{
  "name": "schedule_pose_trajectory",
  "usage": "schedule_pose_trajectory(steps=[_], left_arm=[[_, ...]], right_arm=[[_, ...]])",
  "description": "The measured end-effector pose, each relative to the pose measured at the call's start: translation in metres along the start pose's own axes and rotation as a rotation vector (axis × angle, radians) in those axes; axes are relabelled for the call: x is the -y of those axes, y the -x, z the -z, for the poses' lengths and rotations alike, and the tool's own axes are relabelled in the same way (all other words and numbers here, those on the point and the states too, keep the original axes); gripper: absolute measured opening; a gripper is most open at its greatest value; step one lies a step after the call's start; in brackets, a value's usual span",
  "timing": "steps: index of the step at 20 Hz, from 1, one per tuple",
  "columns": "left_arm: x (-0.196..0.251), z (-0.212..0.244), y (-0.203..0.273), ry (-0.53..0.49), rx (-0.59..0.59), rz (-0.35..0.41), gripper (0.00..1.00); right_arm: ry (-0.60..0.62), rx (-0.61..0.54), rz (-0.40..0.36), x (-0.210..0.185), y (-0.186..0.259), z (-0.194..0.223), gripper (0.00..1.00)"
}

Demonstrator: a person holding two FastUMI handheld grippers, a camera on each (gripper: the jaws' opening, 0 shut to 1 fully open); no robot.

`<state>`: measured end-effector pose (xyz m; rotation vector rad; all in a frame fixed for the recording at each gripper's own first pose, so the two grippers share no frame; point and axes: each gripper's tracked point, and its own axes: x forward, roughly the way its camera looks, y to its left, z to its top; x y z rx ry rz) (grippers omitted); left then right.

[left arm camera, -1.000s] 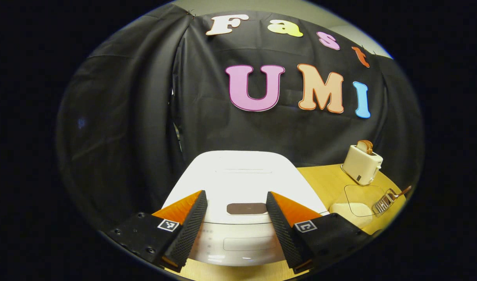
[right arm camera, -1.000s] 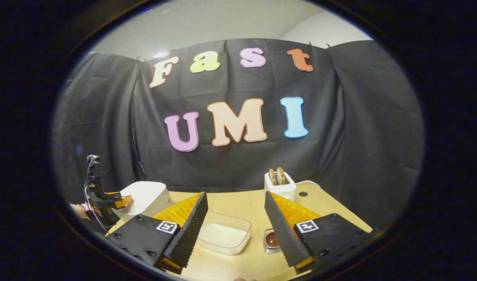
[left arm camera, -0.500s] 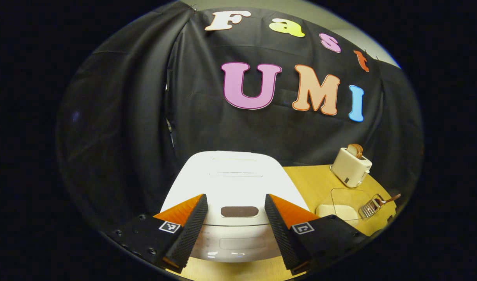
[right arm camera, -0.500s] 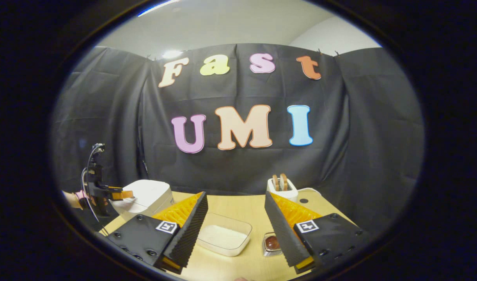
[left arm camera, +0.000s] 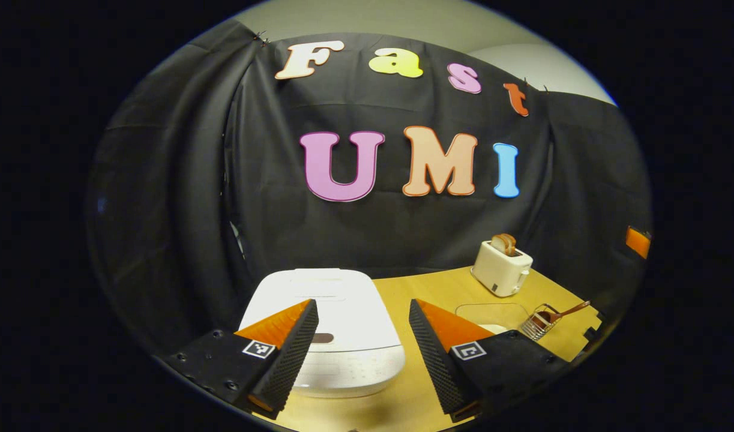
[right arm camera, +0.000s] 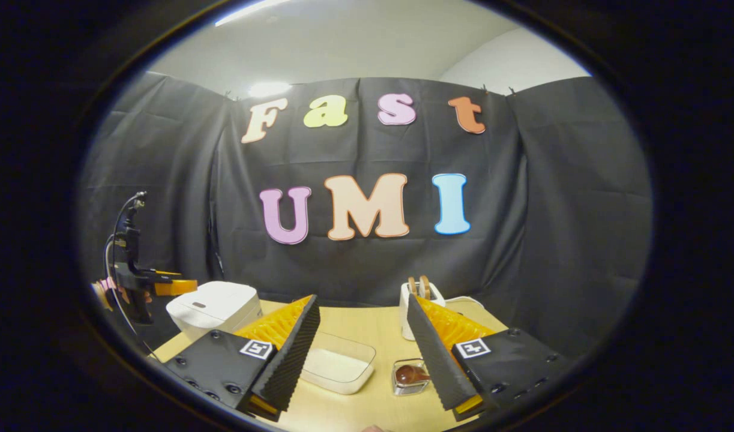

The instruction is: Close the left gripper, press the button to open the rice cooker; take a wooden spoon from the chopstick holder with the right hand, scoop a spoonful of rice and pour it into the rice cooker, then put the wooden spoon back into the chopstick holder.

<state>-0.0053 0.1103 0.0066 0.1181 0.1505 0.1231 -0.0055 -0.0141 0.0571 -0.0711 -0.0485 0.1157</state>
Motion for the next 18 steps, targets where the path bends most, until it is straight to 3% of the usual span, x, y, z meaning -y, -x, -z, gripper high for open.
schedule_pose_trajectory(steps=[9, 10, 18], left_arm=[[0.082, -0.001, 0.027, 0.041, 0.037, 0.079, 0.95], [0.090, -0.002, 0.028, 0.044, 0.042, 0.092, 0.96], [0.135, -0.003, 0.027, 0.097, 0.048, 0.168, 0.96]], right_arm=[[-0.073, 0.069, 0.055, 0.027, 0.046, -0.003, 0.96], [-0.070, 0.075, 0.071, 0.033, 0.050, -0.002, 0.92], [-0.051, 0.096, 0.111, 0.057, 0.069, -0.006, 0.92]])
